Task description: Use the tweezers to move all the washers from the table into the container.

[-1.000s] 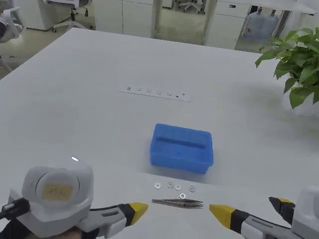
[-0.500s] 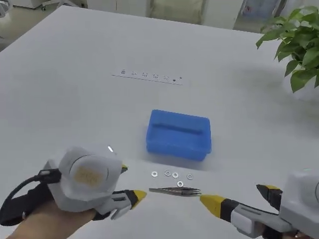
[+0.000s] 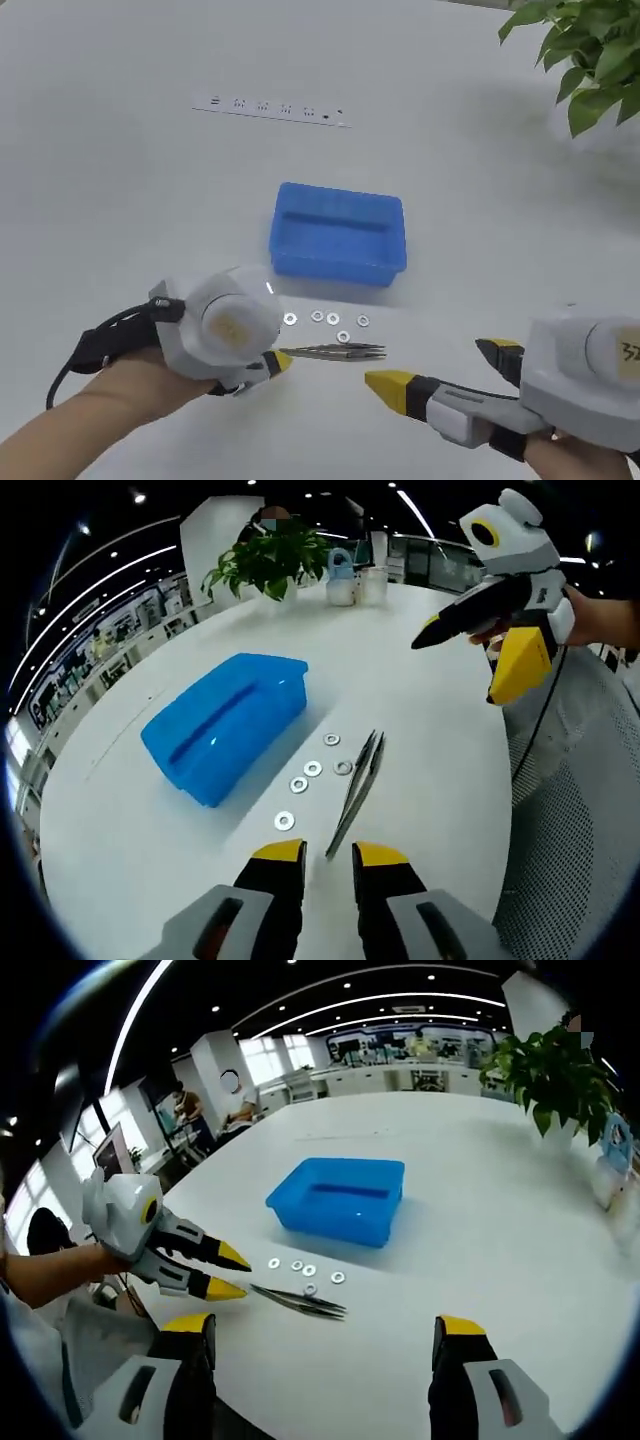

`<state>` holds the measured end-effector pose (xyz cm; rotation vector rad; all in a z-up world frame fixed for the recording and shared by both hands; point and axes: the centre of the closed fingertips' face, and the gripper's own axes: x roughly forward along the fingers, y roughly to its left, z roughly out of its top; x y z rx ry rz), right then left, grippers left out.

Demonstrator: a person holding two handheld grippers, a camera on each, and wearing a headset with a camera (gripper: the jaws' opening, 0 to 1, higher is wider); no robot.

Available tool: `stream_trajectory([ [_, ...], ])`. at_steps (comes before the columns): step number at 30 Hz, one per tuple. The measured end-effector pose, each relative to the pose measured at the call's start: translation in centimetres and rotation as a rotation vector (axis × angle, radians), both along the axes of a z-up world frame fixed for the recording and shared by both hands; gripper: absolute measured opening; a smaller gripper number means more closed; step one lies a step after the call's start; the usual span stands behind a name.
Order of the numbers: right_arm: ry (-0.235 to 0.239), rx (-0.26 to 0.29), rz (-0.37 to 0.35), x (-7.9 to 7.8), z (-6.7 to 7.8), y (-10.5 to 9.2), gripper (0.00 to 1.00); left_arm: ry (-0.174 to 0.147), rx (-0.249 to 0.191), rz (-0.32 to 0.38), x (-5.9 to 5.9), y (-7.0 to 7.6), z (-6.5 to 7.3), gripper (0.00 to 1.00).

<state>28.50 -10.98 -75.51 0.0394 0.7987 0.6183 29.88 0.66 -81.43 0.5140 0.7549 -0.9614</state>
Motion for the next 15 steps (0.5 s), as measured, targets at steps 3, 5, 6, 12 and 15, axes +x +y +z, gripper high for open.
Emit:
stream_trajectory([
  [3, 0.003, -0.002, 0.007, 0.2, 0.0, 0.2, 0.89, -0.02, 0.033, -0.056, 0.0, 0.1, -0.7, 0.07],
  [5, 0.003, -0.001, 0.012, 0.3, 0.1, 0.4, 0.89, 0.002, 0.029, -0.06, -0.1, 0.1, -1.1, 0.08],
  [6, 0.003, -0.001, 0.016, 0.4, 0.1, 0.5, 0.89, 0.01, 0.026, -0.065, -0.1, 0.0, -1.1, 0.07],
  [12, 0.004, -0.003, 0.047, 0.5, 0.1, 1.5, 0.89, 0.015, 0.017, -0.117, -0.6, -0.6, -1.0, 0.0],
  [15, 0.004, -0.008, 0.077, 0.4, -0.1, 2.2, 0.88, -0.018, 0.003, -0.138, -0.8, -1.0, 0.0, 0.0],
])
